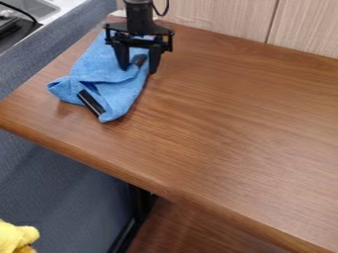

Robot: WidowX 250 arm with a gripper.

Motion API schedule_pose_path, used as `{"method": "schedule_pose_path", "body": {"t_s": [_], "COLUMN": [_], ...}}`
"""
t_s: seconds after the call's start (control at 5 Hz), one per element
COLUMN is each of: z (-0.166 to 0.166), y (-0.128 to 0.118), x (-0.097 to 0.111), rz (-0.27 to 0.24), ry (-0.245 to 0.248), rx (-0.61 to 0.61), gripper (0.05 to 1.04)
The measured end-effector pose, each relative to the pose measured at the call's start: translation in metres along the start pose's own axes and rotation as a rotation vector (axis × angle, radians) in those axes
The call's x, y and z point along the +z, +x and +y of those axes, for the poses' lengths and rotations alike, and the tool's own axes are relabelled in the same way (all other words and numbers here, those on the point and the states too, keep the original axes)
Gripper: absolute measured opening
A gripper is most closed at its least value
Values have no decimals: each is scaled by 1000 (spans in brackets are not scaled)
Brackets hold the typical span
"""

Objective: Unfold the cloth from right to left

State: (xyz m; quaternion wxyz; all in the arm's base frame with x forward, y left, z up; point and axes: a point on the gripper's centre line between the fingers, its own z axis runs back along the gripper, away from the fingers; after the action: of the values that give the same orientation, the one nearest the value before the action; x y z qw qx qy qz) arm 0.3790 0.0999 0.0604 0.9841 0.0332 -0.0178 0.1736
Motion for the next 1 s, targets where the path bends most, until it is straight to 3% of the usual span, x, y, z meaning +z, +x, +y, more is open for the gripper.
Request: {"method": "schedule_pose_path", "body": {"t_s": [0.2, 0.4, 0.6, 1.0], "z": [0, 3, 2, 0], "y": [0, 1, 1, 0], "x": [0, 0, 0, 3], "rz": [-2, -2, -4, 11], "ry": [1, 12, 14, 9], "rx": [3, 8, 4, -20], "gripper": [369, 162, 67, 55]}}
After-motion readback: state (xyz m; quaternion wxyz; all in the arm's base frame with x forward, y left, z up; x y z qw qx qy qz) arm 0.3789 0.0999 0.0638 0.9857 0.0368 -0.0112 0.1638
